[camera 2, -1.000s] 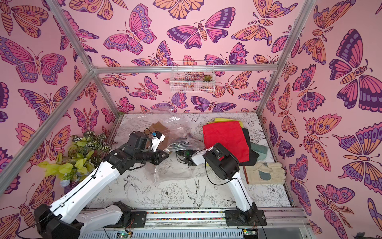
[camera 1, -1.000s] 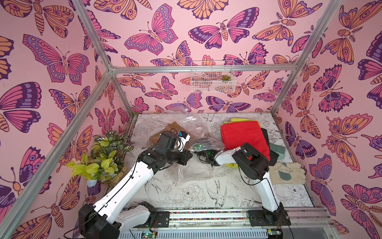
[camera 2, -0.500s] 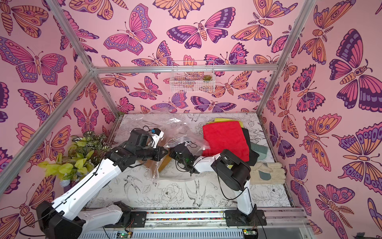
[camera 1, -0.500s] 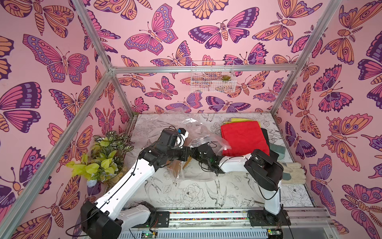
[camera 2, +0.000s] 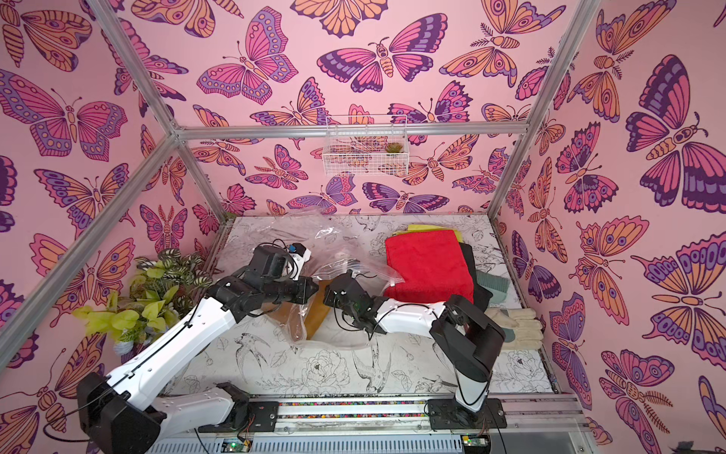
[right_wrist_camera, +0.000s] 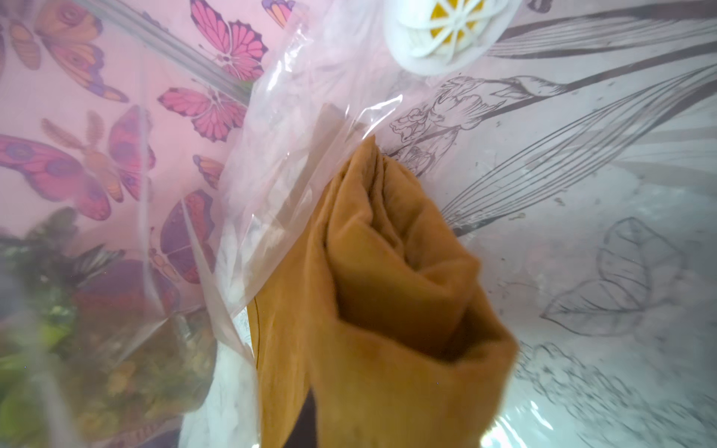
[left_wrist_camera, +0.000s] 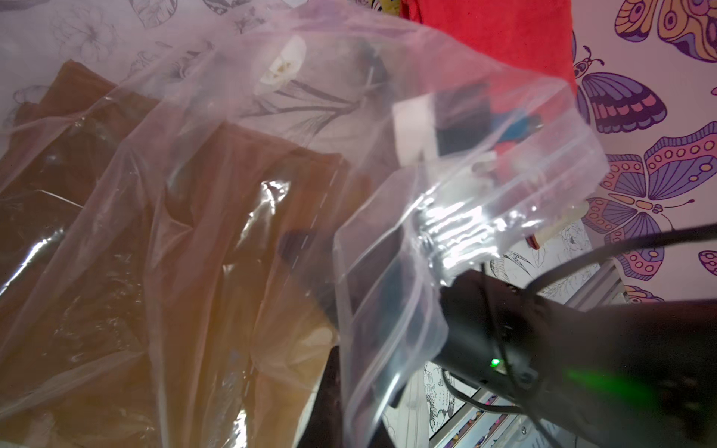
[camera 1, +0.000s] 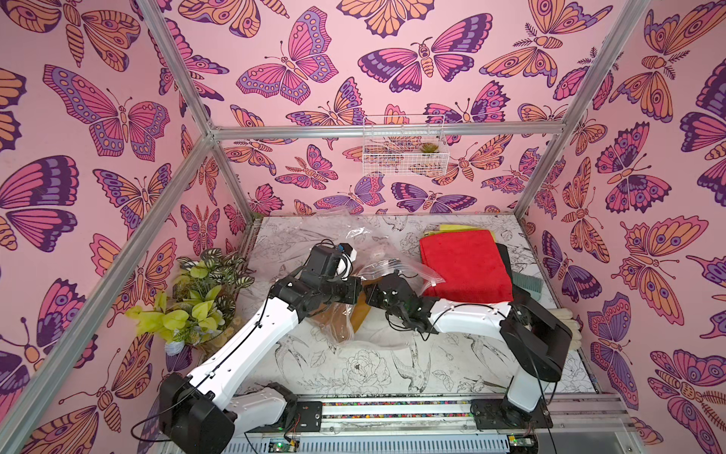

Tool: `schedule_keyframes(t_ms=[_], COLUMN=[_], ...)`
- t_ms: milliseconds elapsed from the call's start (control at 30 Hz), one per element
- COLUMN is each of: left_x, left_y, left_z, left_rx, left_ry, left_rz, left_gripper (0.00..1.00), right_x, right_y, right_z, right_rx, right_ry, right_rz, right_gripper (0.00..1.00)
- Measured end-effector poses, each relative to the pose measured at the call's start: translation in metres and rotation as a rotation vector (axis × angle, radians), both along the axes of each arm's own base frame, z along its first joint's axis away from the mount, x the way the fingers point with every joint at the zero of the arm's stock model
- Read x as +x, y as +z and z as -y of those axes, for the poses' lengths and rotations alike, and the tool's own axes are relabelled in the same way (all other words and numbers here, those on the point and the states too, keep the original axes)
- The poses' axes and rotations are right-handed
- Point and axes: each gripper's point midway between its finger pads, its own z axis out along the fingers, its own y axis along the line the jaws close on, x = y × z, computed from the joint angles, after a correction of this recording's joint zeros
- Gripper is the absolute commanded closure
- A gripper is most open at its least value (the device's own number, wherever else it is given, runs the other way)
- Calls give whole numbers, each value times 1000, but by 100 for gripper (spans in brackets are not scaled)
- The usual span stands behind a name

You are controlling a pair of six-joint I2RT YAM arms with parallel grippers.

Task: Take the trousers out of the vacuum bag
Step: Take out the trousers from the vacuum bag.

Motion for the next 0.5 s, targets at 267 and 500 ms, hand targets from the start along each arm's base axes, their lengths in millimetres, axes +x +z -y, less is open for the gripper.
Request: schedule_keyframes(t_ms=[267, 500], left_x=[-5, -5], left_y=[-12, -21], left_z=[-2, 0], left_rx=[-13, -30], left_ry=[13, 15], left_rz=[-9, -11], left_gripper=[100, 100], right_x=[-20, -34], right_y=[25, 47], right_z=[25, 45], right_rx=[-79, -111], right_ry=[38, 60], right_rz=[-7, -47], right_gripper=[100, 100])
